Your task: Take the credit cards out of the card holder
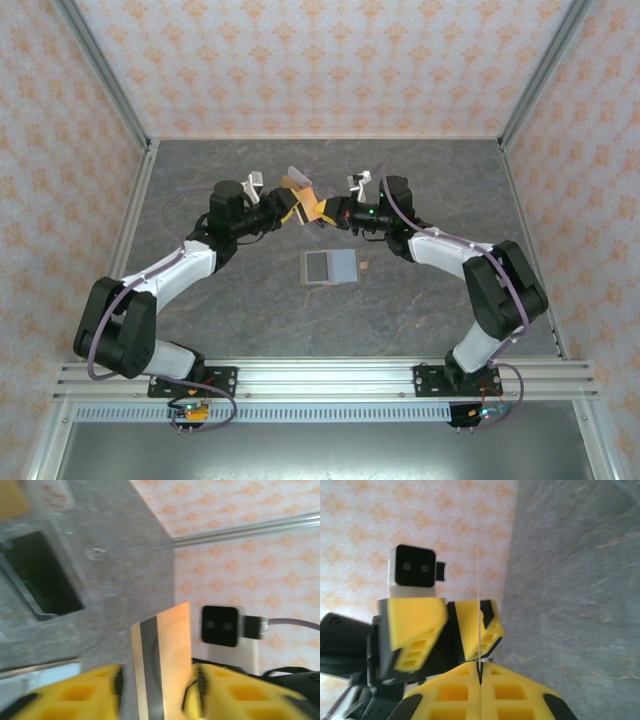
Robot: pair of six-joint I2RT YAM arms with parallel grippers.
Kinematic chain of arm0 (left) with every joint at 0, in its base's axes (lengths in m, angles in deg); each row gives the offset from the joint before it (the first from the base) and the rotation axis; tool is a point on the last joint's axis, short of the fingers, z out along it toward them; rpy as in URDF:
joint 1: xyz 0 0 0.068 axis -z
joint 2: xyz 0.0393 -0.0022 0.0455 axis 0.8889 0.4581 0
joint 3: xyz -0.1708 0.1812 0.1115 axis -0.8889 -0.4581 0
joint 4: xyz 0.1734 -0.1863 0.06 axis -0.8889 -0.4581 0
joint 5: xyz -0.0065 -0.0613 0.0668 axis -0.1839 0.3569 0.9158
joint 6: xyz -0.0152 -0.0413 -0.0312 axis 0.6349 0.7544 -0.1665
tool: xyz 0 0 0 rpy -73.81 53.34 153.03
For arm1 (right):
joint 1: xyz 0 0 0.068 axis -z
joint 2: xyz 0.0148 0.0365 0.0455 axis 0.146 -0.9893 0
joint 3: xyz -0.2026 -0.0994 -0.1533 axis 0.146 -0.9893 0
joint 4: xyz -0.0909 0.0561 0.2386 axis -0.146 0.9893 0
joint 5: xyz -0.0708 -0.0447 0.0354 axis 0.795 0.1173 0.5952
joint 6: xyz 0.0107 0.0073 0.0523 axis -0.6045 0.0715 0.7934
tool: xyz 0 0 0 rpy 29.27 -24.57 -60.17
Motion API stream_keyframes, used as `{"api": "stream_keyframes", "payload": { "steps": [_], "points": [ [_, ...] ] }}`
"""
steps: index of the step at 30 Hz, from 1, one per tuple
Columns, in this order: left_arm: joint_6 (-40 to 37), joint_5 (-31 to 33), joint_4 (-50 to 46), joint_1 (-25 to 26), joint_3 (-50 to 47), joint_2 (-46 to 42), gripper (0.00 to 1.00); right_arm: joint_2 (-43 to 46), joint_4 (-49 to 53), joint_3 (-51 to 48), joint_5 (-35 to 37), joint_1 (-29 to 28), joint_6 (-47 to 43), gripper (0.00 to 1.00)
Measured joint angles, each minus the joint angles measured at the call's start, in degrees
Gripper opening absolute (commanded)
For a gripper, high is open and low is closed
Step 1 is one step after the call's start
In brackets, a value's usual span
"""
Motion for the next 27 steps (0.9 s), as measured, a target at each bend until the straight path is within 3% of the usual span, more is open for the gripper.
{"api": "stream_keyframes", "payload": {
  "steps": [1,5,11,18,27],
  "points": [
    [-0.92,0.61,-2.45,-0.39,0.26,-0.26,0.77,0.0,3.41,1.14,1.33,-0.15,-2.73,0.0],
    [-5.42,3.93,-13.16,-3.17,2.14,-0.7,0.91,-0.02,19.28,8.7,8.85,-2.12,-16.5,0.0],
    [-11.34,9.77,-26.53,-7.08,3.82,-0.7,1.0,-3.63,34.6,23.89,20.96,-6.73,-35.39,0.0],
    [-15.5,15.45,-35.15,-8.96,3.82,-0.68,1.0,-16.85,45.68,41.88,30.1,-8.52,-51.32,0.0],
    [-16.72,17.53,-38.77,-9.57,3.56,-0.68,1.0,-32.13,56.15,60.39,35.65,-8.5,-62.42,0.0]
  ]
}}
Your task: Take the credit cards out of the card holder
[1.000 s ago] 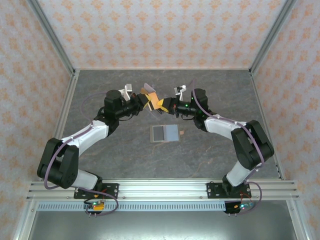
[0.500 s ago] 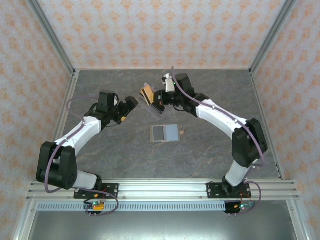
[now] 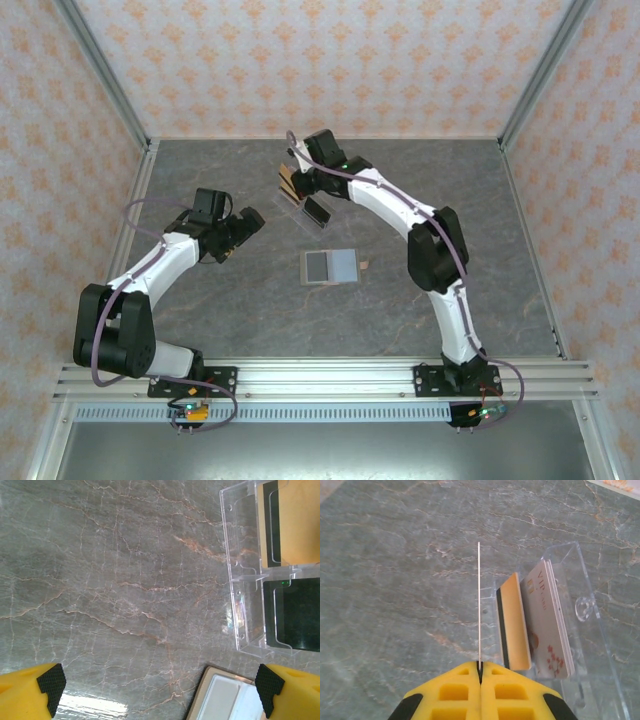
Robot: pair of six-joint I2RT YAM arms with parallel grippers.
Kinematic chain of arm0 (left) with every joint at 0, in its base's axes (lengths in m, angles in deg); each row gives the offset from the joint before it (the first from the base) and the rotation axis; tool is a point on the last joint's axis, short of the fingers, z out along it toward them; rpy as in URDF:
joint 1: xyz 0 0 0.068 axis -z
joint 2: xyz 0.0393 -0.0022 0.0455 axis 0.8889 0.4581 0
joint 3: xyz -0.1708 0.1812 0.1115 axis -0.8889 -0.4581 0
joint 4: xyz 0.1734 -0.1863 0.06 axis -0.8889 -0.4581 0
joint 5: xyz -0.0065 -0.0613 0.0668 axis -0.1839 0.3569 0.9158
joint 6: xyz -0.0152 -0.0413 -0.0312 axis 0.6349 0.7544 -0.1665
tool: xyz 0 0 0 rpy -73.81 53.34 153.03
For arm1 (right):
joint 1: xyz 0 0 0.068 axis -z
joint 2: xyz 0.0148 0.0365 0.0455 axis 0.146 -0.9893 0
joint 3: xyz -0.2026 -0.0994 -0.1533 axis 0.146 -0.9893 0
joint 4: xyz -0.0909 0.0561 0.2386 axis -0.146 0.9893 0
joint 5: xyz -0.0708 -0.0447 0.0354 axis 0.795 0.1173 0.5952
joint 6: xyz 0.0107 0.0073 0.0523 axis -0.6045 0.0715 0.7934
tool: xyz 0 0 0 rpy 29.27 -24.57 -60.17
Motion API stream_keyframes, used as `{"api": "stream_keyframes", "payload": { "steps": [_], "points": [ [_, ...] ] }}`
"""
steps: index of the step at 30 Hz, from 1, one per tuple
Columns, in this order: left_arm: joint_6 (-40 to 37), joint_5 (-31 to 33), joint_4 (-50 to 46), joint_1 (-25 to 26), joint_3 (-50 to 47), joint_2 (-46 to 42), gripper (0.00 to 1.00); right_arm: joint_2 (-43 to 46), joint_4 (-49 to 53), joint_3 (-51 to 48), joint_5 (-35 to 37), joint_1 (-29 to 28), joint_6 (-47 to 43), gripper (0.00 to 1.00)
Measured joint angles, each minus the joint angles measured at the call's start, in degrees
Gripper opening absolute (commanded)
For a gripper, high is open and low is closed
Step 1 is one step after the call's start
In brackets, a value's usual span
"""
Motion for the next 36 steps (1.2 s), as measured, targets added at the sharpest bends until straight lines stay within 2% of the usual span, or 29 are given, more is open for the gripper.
{"api": "stream_keyframes", "payload": {
  "steps": [10,21,28,32,36],
  "points": [
    [-0.13,-0.02,-0.5,0.0,-0.72,0.0,1.0,-7.41,5.18,9.38,2.56,0.0,-4.35,0.0],
    [-0.13,-0.07,-0.5,0.0,-0.72,0.02,1.0,-10.01,7.48,11.08,4.11,0.0,-6.64,0.0],
    [-0.13,-0.28,-0.5,0.0,-0.72,0.04,1.0,-11.02,8.66,12.94,4.24,-0.02,-7.52,0.21],
    [-0.13,-0.5,-0.48,0.0,-0.72,0.04,1.0,-11.23,9.64,13.79,4.24,-0.02,-7.08,0.26],
    [-0.13,-0.61,-0.48,0.0,-0.72,0.04,1.0,-11.21,10.75,14.75,4.22,-0.02,-4.98,0.35]
  ]
}}
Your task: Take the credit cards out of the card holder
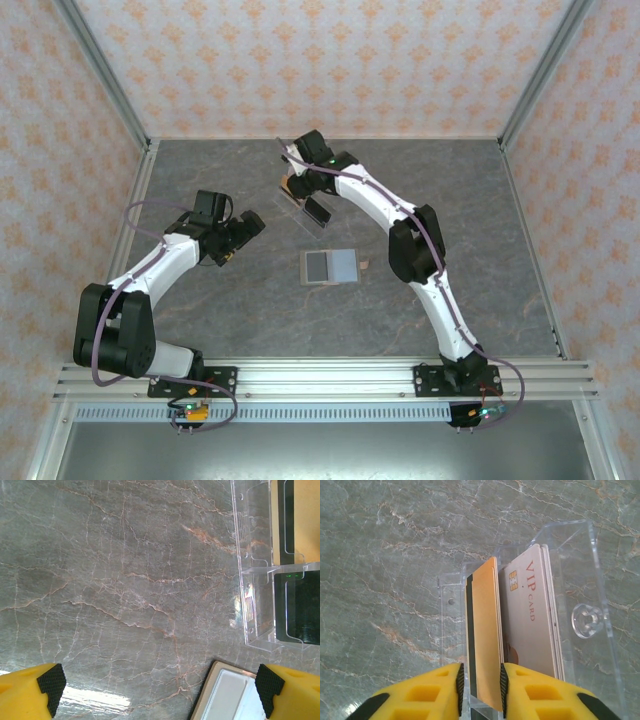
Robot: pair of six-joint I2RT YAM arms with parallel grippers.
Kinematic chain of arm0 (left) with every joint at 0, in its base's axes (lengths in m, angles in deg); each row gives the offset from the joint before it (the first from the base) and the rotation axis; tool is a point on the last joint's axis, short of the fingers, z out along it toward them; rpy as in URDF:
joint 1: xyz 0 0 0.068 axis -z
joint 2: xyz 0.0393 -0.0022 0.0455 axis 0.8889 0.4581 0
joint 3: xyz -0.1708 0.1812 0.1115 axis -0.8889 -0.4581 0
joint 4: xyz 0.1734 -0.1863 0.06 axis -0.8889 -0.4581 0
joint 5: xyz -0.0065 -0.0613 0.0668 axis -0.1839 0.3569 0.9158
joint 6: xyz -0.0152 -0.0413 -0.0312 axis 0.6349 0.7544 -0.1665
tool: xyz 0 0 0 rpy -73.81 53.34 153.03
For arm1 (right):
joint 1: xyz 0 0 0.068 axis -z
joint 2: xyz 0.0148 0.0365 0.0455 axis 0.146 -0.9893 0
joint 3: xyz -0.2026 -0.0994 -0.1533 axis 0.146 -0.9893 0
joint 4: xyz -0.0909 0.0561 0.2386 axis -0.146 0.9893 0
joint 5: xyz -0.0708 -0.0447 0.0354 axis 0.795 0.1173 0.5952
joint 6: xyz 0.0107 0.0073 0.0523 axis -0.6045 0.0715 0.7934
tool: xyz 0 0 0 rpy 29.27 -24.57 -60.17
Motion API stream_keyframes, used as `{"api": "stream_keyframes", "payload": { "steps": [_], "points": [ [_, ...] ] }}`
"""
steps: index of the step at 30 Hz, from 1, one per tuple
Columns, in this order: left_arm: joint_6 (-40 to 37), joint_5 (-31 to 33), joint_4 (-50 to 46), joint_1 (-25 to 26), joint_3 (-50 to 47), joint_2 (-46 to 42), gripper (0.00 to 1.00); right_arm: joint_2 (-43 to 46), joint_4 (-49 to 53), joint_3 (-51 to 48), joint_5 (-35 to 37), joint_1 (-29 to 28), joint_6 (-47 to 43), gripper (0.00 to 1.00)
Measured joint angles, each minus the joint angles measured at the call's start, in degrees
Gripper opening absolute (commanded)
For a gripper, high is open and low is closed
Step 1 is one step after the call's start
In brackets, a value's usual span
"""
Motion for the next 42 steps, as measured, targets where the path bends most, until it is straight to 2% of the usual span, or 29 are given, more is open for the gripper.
{"api": "stream_keyframes", "payload": {
  "steps": [4,9,14,19,27,42],
  "points": [
    [0.0,-0.13,-0.02,0.0,0.0,0.0,1.0,2.29,-0.13,-2.99,-1.11,-0.02,4.11,0.47],
    [-0.2,-0.57,0.0,0.0,0.0,0.0,1.0,14.19,-2.21,-17.0,-1.73,-0.87,11.06,0.57],
    [-0.44,-0.98,0.02,0.0,-0.28,0.02,1.0,28.06,-3.93,-29.92,1.22,-3.45,18.82,0.61],
    [-0.44,-1.44,0.07,0.0,-0.31,1.11,1.0,35.67,-4.11,-39.8,6.86,-7.37,26.88,0.61],
    [-0.44,-2.49,0.17,0.0,-0.31,1.64,1.0,35.5,-2.91,-50.05,7.06,-7.96,37.53,0.57],
    [-0.42,-2.89,0.48,0.35,-0.31,2.05,1.0,25.22,0.46,-48.89,5.97,-7.96,41.55,0.51]
  ]
}}
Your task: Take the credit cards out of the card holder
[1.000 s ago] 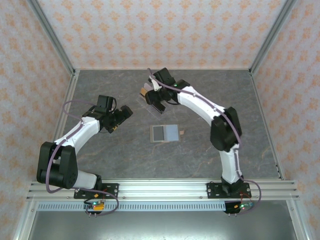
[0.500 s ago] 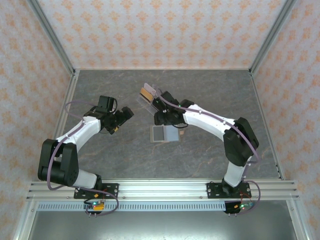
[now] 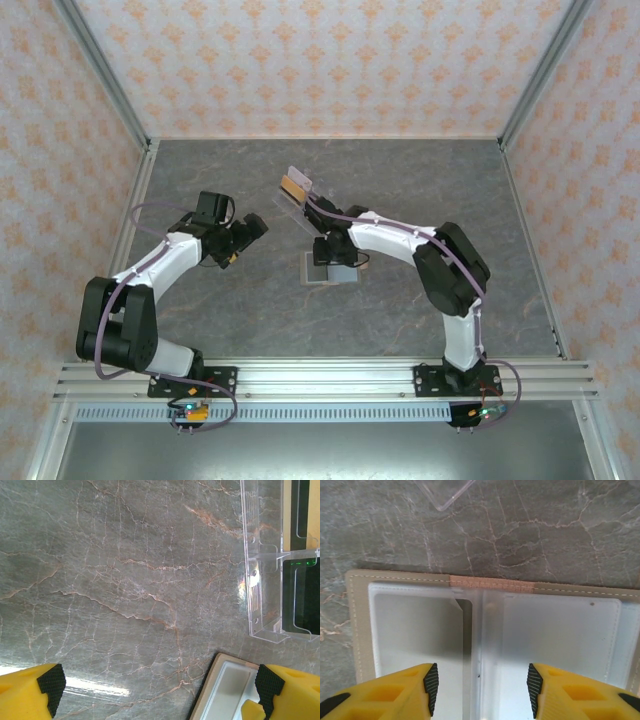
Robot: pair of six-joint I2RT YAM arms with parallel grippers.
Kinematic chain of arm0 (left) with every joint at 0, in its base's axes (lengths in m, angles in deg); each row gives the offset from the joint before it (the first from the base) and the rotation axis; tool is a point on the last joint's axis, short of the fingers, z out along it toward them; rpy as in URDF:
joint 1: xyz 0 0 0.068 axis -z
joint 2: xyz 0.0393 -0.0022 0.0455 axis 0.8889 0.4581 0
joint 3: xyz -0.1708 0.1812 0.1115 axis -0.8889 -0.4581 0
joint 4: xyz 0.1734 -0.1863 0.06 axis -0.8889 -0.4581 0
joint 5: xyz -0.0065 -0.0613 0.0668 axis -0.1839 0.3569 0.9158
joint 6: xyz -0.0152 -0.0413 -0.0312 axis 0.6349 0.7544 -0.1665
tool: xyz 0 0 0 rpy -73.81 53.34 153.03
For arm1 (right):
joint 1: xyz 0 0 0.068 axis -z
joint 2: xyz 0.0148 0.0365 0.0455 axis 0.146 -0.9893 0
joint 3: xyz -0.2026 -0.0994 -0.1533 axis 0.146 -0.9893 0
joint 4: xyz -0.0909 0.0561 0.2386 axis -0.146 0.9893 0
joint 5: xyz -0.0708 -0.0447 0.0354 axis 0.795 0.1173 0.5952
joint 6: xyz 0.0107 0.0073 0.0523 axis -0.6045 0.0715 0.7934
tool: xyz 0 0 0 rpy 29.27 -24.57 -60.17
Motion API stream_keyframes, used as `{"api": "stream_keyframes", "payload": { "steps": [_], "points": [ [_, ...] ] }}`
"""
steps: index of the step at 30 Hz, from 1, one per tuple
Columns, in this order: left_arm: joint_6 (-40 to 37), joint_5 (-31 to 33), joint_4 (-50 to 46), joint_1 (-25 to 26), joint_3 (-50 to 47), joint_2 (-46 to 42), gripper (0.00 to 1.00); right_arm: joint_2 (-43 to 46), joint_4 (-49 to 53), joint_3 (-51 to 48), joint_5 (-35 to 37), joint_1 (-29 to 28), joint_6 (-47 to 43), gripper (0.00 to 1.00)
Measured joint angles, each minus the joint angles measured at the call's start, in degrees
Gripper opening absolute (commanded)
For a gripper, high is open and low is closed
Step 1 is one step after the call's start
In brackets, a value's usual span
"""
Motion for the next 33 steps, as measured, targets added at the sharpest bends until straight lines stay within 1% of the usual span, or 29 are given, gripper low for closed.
{"api": "stream_keyframes", "payload": {
  "steps": [7,13,20,33],
  "points": [
    [0.0,-1.07,0.0,2.25,0.0,1.73,1.0,-1.55,0.57,0.72,0.07,0.0,0.17,0.46],
    [0.37,-0.94,0.04,4.55,0.0,1.99,1.0,-1.66,0.63,0.63,0.31,0.0,-0.07,0.45],
    [2.19,1.03,-0.04,7.21,0.0,1.68,1.0,-0.59,-1.79,-1.73,0.5,0.0,-1.97,0.46],
    [1.99,4.94,-2.12,7.82,-2.36,-7.17,1.0,-0.04,-3.21,-2.78,-0.55,0.11,-2.67,0.43]
  ]
}}
